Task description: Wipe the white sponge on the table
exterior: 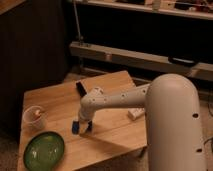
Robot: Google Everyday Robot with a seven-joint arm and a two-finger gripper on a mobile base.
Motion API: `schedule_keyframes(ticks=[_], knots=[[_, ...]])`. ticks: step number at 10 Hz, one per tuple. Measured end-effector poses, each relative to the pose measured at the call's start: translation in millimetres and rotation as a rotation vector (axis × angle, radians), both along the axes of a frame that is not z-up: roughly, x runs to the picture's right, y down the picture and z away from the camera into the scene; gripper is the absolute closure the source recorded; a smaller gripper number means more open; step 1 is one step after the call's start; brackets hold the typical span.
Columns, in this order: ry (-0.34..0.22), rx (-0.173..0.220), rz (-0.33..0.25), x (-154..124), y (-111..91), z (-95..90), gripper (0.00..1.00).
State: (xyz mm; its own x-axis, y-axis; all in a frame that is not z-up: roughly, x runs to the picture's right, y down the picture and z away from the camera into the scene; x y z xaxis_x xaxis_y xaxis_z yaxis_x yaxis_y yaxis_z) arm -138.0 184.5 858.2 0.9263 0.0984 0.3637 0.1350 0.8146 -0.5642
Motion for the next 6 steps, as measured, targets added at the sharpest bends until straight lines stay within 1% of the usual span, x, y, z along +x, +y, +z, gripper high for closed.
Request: schedule_keyframes(ticks=[3, 4, 6], knots=[[0.066, -0.003, 0.039, 48, -4, 0.9, 0.79], [0.094, 0.001, 0.049, 72, -4, -1.8, 0.79], [0.133, -0.005, 0.077, 102, -2, -9.4, 0.79]])
